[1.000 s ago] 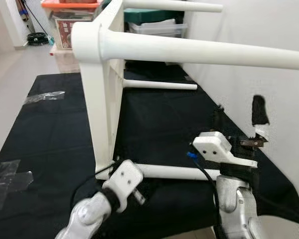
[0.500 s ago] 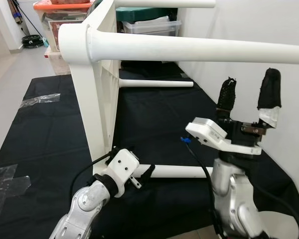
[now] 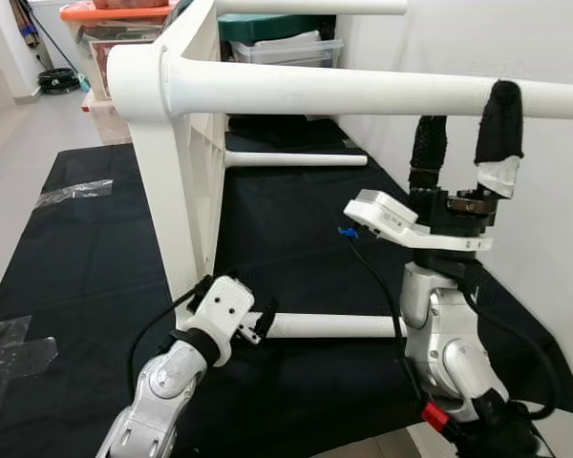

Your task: Building children table

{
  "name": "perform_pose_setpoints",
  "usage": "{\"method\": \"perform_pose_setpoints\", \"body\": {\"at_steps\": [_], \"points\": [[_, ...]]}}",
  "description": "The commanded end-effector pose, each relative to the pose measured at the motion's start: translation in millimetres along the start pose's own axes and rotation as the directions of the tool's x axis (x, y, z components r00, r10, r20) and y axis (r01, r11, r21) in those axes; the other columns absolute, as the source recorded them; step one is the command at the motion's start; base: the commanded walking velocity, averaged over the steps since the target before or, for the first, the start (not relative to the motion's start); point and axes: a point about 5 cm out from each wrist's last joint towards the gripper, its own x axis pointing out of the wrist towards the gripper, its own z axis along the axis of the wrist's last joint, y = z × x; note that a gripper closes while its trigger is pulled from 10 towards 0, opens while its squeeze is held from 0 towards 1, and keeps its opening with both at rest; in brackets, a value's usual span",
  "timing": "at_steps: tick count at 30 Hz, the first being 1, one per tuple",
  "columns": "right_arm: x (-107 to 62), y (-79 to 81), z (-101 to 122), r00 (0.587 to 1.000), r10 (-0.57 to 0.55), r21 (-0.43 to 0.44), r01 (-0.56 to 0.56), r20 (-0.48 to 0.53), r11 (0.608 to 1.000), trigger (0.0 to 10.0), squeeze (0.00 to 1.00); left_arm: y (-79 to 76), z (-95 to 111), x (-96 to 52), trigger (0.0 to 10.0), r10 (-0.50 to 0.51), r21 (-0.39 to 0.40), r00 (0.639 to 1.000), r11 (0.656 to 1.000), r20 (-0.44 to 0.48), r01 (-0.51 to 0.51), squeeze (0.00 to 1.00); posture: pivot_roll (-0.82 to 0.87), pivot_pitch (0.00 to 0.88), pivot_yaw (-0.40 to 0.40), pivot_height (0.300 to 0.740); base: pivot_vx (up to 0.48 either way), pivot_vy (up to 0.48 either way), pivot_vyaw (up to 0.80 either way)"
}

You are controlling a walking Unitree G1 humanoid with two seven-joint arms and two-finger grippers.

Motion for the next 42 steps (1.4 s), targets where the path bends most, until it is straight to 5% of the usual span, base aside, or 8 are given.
{"method": "perform_pose_setpoints", "body": {"at_steps": [1,15,16,18,19,30,36,42], "points": [[4.9,2.4,0.2,1.000,-0.016,-0.030,0.017,0.023,0.999,10.0,0.00,8.1,-2.5,0.2,10.0,0.045,0.001,0.999,0.999,-0.024,-0.045,0.00,0.08,0.012,-0.032,0.740,0.000,0.000,0.00],[30.1,24.5,-11.4,1.000,-0.011,-0.112,0.009,-0.020,0.994,10.0,0.00,1.9,-4.1,-0.6,10.0,0.034,0.050,0.999,0.998,-0.023,-0.033,0.00,0.08,0.030,-0.038,0.740,0.000,0.000,0.00],[32.4,24.8,-13.3,1.000,-0.014,-0.111,0.010,-0.028,0.994,5.4,0.00,2.1,-4.6,-1.1,10.0,0.038,0.050,0.999,0.998,-0.026,-0.037,0.00,0.08,0.030,-0.039,0.740,0.000,0.000,0.00],[33.9,25.1,-14.4,0.999,-0.015,-0.110,0.012,-0.032,0.994,5.4,0.00,2.3,-4.9,-1.5,10.0,0.041,0.049,0.999,0.998,-0.029,-0.040,0.00,0.08,0.030,-0.039,0.740,0.000,0.000,0.00],[35.8,25.3,-15.9,0.999,-0.014,-0.102,0.010,-0.040,0.995,0.0,0.00,2.9,-5.2,-1.8,10.0,0.045,0.052,0.998,0.998,-0.032,-0.043,0.00,0.08,0.030,-0.039,0.740,0.000,0.000,0.00],[43.9,24.8,-17.9,0.999,-0.026,-0.078,0.023,-0.037,0.997,0.0,0.00,25.6,-17.9,-0.2,10.0,0.231,0.026,0.965,0.973,-0.122,-0.229,0.00,0.08,0.031,-0.037,0.740,0.000,0.000,0.00],[57.0,23.6,-17.9,0.998,-0.060,-0.049,0.059,-0.019,0.997,0.0,0.00,73.1,-34.4,-4.4,10.0,0.484,0.019,0.848,0.870,-0.217,-0.492,0.00,0.07,0.027,-0.034,0.740,0.000,0.000,0.00],[71.3,20.8,-18.7,0.996,-0.087,-0.007,0.087,-0.022,0.996,0.0,0.00,105.0,-31.2,-7.9,10.0,0.549,0.133,0.817,0.836,-0.179,-0.532,0.00,0.08,0.024,-0.032,0.740,0.000,0.000,0.00]]}}
